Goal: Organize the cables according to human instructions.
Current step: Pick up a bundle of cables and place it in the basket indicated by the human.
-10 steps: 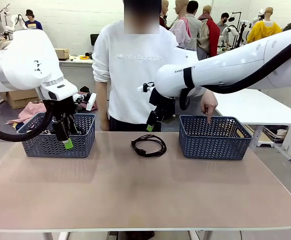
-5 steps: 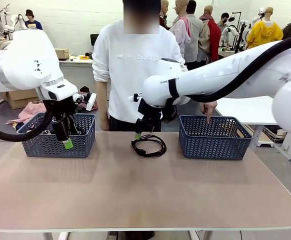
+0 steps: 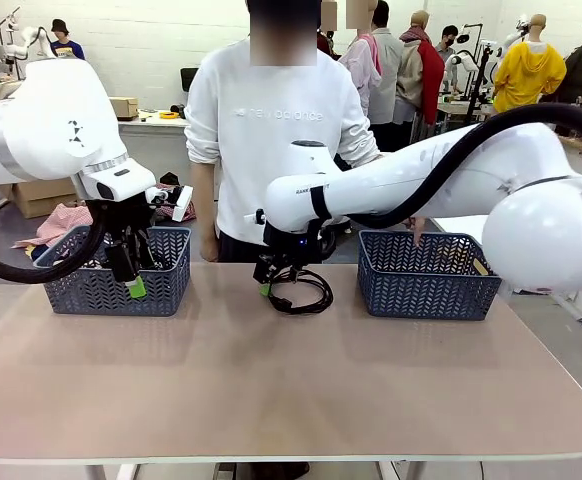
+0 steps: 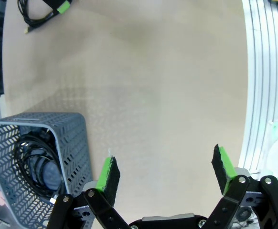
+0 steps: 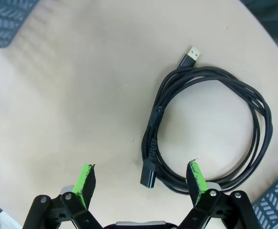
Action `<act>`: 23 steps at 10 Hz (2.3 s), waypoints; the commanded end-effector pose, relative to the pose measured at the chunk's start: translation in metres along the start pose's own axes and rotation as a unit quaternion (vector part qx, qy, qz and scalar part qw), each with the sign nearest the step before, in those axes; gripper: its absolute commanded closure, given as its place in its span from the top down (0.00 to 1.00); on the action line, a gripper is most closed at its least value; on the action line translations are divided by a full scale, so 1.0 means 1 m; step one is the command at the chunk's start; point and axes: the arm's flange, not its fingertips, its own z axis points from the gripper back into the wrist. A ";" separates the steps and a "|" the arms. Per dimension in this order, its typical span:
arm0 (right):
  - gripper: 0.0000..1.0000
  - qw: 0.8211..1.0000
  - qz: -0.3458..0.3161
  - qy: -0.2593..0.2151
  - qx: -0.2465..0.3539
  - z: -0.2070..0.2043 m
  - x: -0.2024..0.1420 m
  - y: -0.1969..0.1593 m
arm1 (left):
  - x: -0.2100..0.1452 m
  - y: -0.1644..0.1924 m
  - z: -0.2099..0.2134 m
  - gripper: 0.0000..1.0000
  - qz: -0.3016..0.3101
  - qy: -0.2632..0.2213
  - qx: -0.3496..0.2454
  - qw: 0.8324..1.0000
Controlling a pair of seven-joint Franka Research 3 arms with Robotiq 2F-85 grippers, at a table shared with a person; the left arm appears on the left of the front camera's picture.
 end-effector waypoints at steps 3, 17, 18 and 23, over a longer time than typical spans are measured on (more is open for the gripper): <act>1.00 0.999 -0.026 0.009 -0.016 -0.013 0.024 -0.004 | -0.002 0.002 0.002 1.00 0.003 0.002 0.003 1.000; 0.34 0.997 -0.044 0.043 -0.055 -0.049 0.045 0.003 | -0.002 0.002 0.002 1.00 0.003 0.002 0.003 1.000; 0.39 0.996 -0.046 0.042 -0.062 -0.046 0.045 0.001 | -0.002 0.002 0.002 1.00 0.003 0.002 0.003 1.000; 0.00 0.996 -0.051 0.027 -0.066 -0.025 0.036 -0.004 | -0.002 0.002 0.002 1.00 0.003 0.002 0.003 1.000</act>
